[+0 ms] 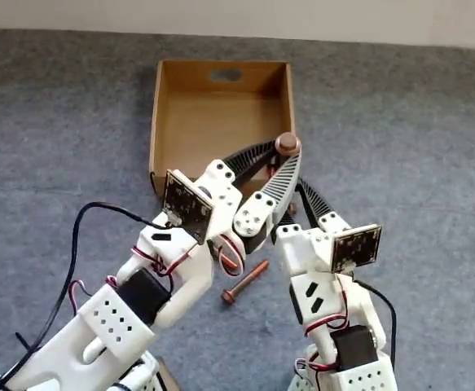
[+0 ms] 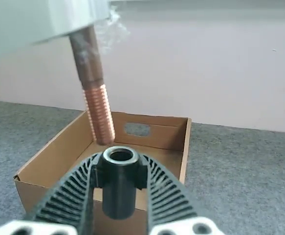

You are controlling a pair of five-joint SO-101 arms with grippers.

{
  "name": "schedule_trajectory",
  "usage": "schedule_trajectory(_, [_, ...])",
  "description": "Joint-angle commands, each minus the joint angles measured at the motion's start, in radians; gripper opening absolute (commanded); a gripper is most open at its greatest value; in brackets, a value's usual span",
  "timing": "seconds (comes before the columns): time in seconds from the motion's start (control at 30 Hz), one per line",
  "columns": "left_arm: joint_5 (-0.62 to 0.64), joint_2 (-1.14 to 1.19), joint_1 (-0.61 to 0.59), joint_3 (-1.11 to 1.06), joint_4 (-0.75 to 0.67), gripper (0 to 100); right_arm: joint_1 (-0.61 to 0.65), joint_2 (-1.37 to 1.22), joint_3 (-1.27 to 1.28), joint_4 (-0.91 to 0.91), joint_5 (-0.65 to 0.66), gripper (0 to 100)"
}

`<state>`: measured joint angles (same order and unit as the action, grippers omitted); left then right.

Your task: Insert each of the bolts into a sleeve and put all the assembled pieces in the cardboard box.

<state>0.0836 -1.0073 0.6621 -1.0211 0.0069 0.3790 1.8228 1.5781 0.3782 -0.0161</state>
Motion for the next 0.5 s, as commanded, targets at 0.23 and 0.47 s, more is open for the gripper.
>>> schedule_trajectory(0.23, [0.009,0.002,0.004,0.062,-0.017,1,0.001,0.01,-0.005,-0.022,-0.005,0.6])
schedule_trajectory(0.47, [0.009,0.085,0.004,0.085,-0.017,1,0.001,0.01,-0.005,-0.022,-0.005,0.6])
